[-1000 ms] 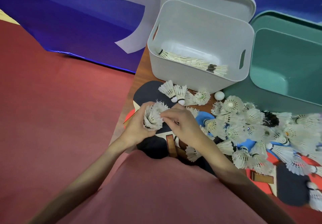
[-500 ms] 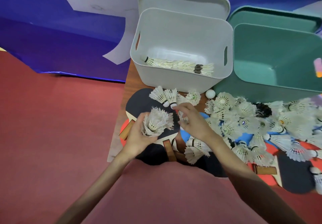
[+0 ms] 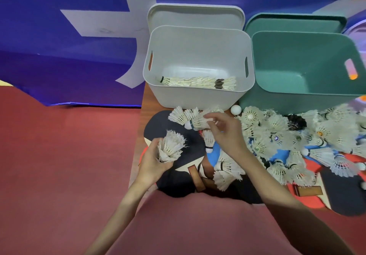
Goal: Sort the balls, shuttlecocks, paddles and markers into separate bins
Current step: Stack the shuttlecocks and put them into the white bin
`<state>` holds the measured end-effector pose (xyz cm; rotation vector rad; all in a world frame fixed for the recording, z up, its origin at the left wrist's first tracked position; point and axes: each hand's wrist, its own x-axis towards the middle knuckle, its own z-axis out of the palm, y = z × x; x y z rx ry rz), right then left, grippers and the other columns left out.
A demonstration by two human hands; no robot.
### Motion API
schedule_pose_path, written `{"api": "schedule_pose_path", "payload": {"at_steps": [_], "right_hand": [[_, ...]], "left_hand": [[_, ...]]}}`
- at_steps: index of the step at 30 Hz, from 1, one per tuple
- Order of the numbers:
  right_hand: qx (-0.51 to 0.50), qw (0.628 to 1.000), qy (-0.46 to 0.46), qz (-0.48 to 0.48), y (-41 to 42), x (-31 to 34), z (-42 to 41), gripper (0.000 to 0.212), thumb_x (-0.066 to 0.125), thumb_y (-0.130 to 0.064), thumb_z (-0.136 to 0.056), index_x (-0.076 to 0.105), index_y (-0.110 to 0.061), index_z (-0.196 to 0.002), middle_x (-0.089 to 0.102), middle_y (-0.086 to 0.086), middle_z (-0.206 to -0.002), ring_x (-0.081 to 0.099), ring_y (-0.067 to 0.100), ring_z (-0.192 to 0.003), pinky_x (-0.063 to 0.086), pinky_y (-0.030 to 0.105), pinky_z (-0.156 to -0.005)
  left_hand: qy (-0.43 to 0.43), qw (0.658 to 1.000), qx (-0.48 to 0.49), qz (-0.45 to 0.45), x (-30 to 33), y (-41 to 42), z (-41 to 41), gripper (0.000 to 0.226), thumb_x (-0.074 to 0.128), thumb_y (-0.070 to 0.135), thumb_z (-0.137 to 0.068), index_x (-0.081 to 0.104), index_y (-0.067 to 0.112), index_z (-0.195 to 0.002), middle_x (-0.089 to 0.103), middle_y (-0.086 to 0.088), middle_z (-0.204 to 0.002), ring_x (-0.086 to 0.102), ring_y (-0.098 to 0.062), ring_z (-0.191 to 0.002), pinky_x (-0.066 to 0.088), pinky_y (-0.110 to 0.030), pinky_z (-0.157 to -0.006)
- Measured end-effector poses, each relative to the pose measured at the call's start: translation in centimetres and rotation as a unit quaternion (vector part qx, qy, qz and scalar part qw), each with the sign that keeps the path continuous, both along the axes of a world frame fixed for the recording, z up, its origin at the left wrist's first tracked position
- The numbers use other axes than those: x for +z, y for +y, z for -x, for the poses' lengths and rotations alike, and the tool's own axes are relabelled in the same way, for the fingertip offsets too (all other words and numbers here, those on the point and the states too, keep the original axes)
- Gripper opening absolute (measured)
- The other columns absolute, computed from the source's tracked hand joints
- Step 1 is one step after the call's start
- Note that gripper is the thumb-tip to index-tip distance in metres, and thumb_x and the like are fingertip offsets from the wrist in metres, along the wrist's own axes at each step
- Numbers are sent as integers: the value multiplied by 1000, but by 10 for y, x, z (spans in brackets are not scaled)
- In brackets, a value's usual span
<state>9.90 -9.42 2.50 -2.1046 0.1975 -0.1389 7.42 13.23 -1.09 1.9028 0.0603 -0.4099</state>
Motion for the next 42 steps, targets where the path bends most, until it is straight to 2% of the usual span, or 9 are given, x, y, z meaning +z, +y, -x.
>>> {"api": "schedule_pose_path", "payload": {"at_steps": [3,10,17,21,27,32,36,39,42], "right_hand": [[49,997,-49,23,-12,31,9,23,63,-3,-84,71,-20,-95,67,-3,-89,55,4,-66,44,15,-70],[219,973,10,76,-15,37,28,23,60,-7,-88,70,-23,-102,61,-1,-83,56,10,-75,45,25,-71],[29,996,-71,-43,-47,46,51,24,64,-9,-89,65,-18,-111,67,-6,-93,61,9,-80,45,17,-67],[14,994,91,53,-74,17,76,5,63,-17,-87,67,-19,-84,64,-8,-72,58,10,-64,45,24,-63],[169,913,305,214,-43,-14,110,55,61,-49,-85,55,-2,-57,42,3,-49,45,20,-54,43,39,-57],[161,875,353,290,-25,-19,105,39,56,-47,-87,55,-8,-84,61,12,-99,59,30,-97,41,33,-71],[119,891,344,271,-35,-16,101,36,50,-23,-87,33,-16,-56,66,14,-81,63,28,-79,40,29,-59],[70,933,309,173,-52,-4,104,39,50,-17,-85,47,-7,-48,64,4,-51,54,7,-46,45,26,-55],[15,962,260,76,-72,8,100,40,50,-16,-90,58,0,-55,59,-1,-43,55,7,-46,46,23,-62]], "left_hand": [[-2,1000,-24,-6,0,-5,-4,51,76,-5,-63,55,16,-105,66,4,-91,59,1,-79,45,-16,-72],[-27,994,-108,21,14,-43,-6,55,79,18,-62,55,22,-112,66,7,-98,63,-10,-91,50,-27,-79],[-21,996,-32,75,14,-62,6,52,78,-9,-67,58,20,-106,69,16,-93,63,0,-88,51,-20,-77],[-21,997,12,75,10,-65,15,53,76,-11,-68,56,25,-102,68,22,-89,62,8,-84,51,-17,-75],[-30,998,-9,56,2,-64,26,49,77,-13,-66,55,6,-106,67,28,-85,58,17,-81,42,-3,-72],[-38,998,-19,41,-5,-60,30,48,78,-12,-67,56,1,-108,68,11,-89,61,10,-84,44,-7,-73],[-43,998,-23,40,-5,-58,32,49,78,-10,-67,56,4,-108,64,7,-95,61,9,-85,44,-8,-74],[-30,998,-42,41,-8,-53,31,52,83,-1,-65,56,12,-108,66,6,-97,62,3,-88,46,-11,-77],[-23,997,-68,30,-11,-52,30,50,81,14,-64,57,21,-109,67,4,-103,64,-5,-95,47,-16,-82]]}}
